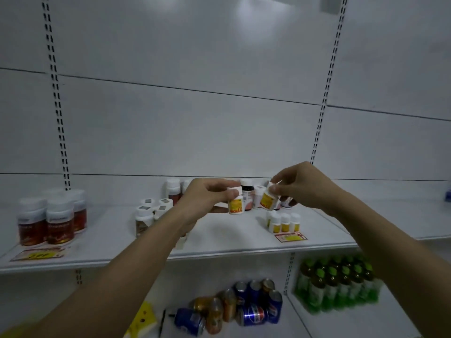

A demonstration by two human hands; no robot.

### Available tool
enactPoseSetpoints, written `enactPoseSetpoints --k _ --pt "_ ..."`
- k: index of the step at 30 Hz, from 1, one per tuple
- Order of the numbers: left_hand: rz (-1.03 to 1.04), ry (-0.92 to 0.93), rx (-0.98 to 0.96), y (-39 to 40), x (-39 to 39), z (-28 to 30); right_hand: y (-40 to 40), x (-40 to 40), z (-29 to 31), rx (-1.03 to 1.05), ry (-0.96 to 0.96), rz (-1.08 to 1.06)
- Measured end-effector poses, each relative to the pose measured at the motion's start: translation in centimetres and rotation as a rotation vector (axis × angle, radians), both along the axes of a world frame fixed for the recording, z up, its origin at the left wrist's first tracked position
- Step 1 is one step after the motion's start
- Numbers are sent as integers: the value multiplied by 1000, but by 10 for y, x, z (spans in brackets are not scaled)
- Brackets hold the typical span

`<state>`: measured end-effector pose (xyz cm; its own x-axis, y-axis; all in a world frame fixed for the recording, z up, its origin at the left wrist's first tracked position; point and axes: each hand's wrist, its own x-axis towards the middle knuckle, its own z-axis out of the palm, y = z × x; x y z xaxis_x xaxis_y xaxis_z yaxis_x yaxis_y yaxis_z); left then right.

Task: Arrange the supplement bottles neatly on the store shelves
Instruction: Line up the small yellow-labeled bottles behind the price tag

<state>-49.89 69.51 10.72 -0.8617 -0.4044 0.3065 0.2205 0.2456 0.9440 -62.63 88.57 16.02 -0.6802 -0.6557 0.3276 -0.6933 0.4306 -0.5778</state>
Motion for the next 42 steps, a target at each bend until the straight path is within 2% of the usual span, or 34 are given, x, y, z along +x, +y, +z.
enactPoseSetpoints --k 7,14,21,26,32,42 --pt "-7 -13 -27 38 -62 9 41 -63 -5 -36 -8 -71" --pt "79 -64 -65 74 -143 2 66 -145 -16 3 -4 -15" --pt "194 -115 -103 77 -195 -7 56 -215 -24 60 -2 64" --pt "223 -234 -147 62 -223 -15 31 -246 -39 118 -5 109" --pt "186 -407 -279 39 -255 -28 -3 -277 -60 187 -117 157" --pt "-23 -613 -372 13 -288 -53 -25 -299 -89 335 -457 304"
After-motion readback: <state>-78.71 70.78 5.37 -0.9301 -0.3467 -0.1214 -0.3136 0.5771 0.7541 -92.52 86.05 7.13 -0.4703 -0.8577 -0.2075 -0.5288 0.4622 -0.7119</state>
